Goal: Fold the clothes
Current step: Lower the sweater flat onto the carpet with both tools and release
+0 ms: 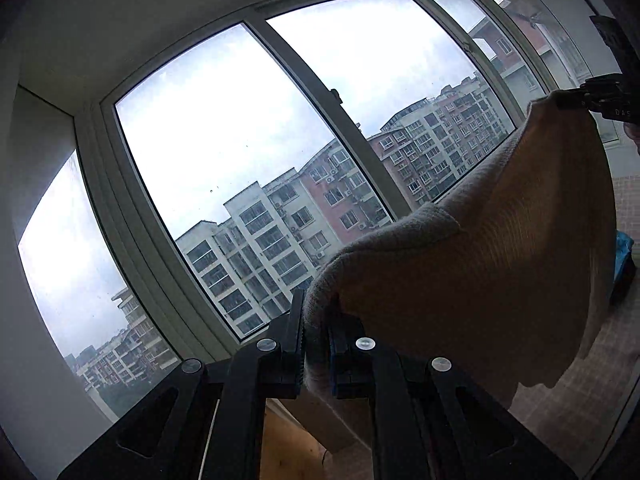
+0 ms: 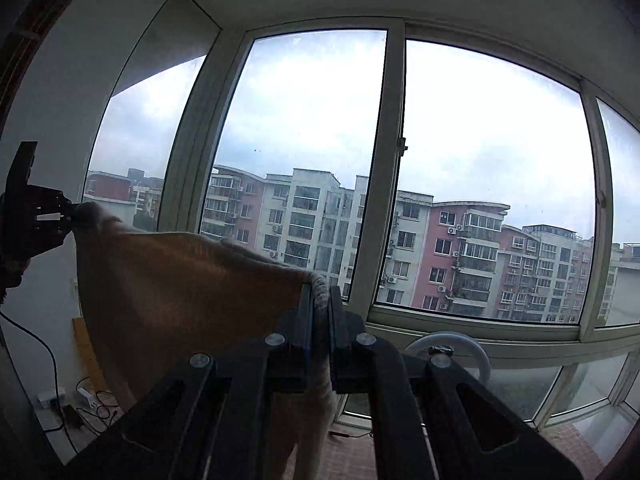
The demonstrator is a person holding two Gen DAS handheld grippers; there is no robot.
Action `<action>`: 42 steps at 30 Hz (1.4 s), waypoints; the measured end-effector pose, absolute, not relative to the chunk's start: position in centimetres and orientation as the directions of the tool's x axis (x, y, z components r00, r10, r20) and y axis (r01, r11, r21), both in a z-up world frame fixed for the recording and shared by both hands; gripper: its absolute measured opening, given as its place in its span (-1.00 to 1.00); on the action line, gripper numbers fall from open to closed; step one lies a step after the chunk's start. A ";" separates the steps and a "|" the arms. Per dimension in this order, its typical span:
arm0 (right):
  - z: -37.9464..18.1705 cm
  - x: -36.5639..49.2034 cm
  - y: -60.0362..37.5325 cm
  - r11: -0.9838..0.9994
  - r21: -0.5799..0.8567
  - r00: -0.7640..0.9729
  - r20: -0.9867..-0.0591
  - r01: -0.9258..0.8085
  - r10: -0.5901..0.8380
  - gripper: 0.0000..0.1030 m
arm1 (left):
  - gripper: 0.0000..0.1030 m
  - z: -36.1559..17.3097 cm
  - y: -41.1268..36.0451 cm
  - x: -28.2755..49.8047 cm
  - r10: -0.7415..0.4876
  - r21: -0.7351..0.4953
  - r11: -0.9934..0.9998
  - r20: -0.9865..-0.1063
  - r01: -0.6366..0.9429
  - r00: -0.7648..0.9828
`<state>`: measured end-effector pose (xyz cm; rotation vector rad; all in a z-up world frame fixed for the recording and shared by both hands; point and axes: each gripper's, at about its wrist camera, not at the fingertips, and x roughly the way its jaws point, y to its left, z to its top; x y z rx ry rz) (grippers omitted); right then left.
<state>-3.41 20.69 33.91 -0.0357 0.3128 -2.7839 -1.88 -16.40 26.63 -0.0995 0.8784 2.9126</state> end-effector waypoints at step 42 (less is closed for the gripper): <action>-15.2 -23.8 27.3 -0.927 0.323 -0.301 -0.880 0.188 -0.368 0.01 | -0.25 -22.3 -15.0 -21.9 0.072 -0.001 -0.971 -0.956 -0.240 -0.286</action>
